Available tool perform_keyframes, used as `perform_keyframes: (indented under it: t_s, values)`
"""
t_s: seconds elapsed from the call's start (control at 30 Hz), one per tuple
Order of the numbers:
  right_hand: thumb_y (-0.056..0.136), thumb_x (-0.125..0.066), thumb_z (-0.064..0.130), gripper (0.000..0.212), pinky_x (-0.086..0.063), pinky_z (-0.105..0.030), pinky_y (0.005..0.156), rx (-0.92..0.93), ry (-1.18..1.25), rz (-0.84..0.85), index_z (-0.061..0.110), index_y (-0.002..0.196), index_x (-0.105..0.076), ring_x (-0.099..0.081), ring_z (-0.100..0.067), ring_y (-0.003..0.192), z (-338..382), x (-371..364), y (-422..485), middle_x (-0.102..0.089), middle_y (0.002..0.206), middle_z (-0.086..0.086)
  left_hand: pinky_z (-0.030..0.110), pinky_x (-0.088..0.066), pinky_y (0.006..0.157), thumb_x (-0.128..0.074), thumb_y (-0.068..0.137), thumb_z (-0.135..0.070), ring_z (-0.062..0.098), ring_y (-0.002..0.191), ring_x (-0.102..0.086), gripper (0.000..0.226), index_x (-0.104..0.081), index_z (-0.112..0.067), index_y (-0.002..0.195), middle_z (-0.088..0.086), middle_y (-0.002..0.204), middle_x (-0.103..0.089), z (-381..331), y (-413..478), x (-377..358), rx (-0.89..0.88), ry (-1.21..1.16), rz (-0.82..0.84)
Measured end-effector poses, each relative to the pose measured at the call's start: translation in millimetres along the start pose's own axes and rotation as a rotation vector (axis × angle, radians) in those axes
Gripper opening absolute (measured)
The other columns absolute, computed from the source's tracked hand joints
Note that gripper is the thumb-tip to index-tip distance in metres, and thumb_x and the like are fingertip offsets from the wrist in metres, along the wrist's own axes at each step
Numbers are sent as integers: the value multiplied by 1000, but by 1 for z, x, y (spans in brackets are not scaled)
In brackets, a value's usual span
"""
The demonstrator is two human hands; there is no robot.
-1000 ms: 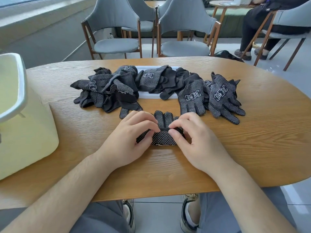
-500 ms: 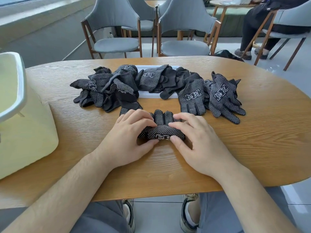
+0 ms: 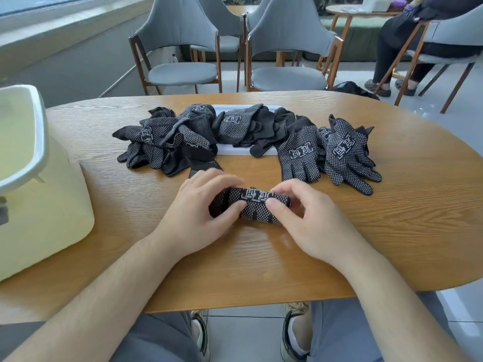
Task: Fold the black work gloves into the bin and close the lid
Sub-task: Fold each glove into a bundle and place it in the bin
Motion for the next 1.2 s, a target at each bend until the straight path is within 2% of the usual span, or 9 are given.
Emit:
perform_keyframes:
  t_s: [0.2,0.3,0.43,0.5,0.73,0.87,0.97,1.1,1.2]
  values:
    - [93,-59,59,32,-40,-26,83,-177,-113,-169,33,104,-73,-55,-12,96,-2,-2,25,-48,108,6,42,-41,99,-63,87,-61,10,123,-51,44,-67,-35,122,-21,124,-60,3,1,-4,-29,218,13]
    - [93,-49,69,44,-43,-28,71,-269,-80,-174,34,111,-67,-63,-7,78,-1,7,18,-64,88,9,36,-40,98,-59,85,-62,8,119,-52,44,-68,-37,121,-23,122,-62,6,2,-6,-11,225,24]
    - [96,-47,68,59,-42,-25,45,-439,230,68,28,138,-51,-70,-16,51,6,3,13,-76,67,1,42,-44,97,-61,87,-58,9,117,-55,42,-69,-35,121,-20,122,-62,7,2,-6,-22,217,31]
    - [98,-54,59,55,-37,-24,36,-454,430,89,26,141,-48,-73,-24,55,10,-1,14,-77,70,-6,45,-46,95,-63,87,-56,11,115,-57,40,-69,-34,119,-19,121,-63,6,2,-6,-38,206,29]
    - [100,-64,29,24,-51,-25,45,-353,691,26,27,124,-59,-77,-24,70,14,-11,13,-71,108,-10,46,-48,95,-70,87,-51,15,115,-59,41,-69,-27,119,-11,124,-60,4,2,-5,-73,142,-9]
    - [100,-65,29,23,-50,-25,50,-326,731,-29,31,122,-61,-77,-19,70,12,-9,12,-75,96,-6,19,-45,75,-77,85,-39,11,79,-55,50,-54,-26,127,1,95,-55,-7,-2,8,140,-148,-258]
    - [100,-65,28,25,-46,-19,44,-303,739,-44,30,125,-60,-75,-12,66,12,-6,11,-74,96,-7,30,-46,57,-68,91,-49,20,54,-57,55,-42,-30,135,7,66,-64,-5,-3,12,427,-389,-249]
    - [100,-65,24,25,-52,-24,52,-248,774,-37,30,124,-61,-78,-19,75,11,-9,10,-70,98,-7,31,-49,46,-62,82,-58,34,58,-68,88,-20,-31,155,17,79,-75,-7,4,9,683,-753,-15]
    - [99,-67,22,25,-56,-34,61,-210,811,-26,31,122,-62,-78,-26,81,10,-10,12,-70,96,-4,32,-57,51,-68,87,-51,38,73,-74,84,-24,-26,154,24,96,-75,-9,6,7,761,-988,74]
Point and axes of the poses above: each hand's wrist, its own y-axis towards the middle knuckle, its own x-axis out of the back of the hand, z = x × y, the point moved 2 cm from there along y, towards the middle knuckle
